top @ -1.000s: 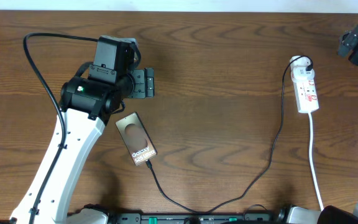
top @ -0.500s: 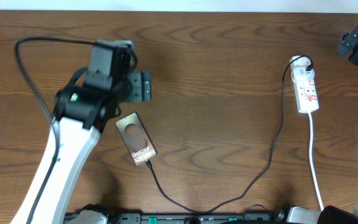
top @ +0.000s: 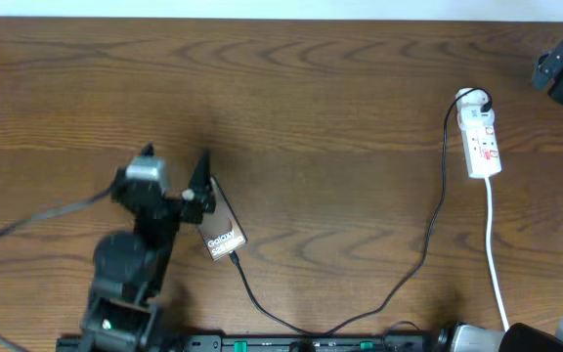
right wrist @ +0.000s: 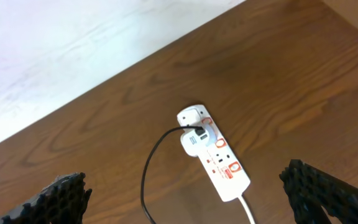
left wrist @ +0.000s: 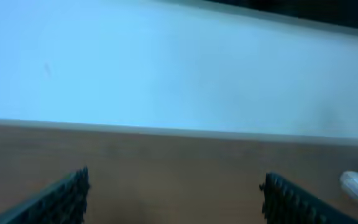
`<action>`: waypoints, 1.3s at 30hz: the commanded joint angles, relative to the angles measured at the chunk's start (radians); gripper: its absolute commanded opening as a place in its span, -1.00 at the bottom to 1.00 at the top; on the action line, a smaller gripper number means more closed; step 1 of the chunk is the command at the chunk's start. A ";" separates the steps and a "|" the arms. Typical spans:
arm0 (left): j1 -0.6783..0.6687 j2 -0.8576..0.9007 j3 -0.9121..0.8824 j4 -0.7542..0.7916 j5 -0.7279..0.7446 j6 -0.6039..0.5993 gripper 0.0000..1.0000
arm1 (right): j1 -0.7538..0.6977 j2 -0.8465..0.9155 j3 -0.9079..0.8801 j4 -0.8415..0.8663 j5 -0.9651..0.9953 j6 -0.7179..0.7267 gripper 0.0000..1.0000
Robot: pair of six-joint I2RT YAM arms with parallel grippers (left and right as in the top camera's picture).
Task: Plug charger to phone and switch on socket
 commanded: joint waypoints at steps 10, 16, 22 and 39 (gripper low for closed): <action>0.275 -0.473 -0.344 0.086 0.174 0.017 0.74 | 0.001 -0.014 -0.004 -0.001 0.004 0.011 0.99; 0.308 -0.503 -0.406 0.047 0.177 0.006 0.74 | 0.001 -0.014 -0.004 -0.001 0.004 0.011 0.99; 0.308 -0.503 -0.406 -0.154 0.058 -0.080 0.74 | 0.001 -0.014 -0.004 -0.001 0.004 0.011 0.99; 0.307 -0.503 -0.405 -0.268 0.025 0.032 0.74 | 0.001 -0.014 -0.004 -0.001 0.004 0.011 0.99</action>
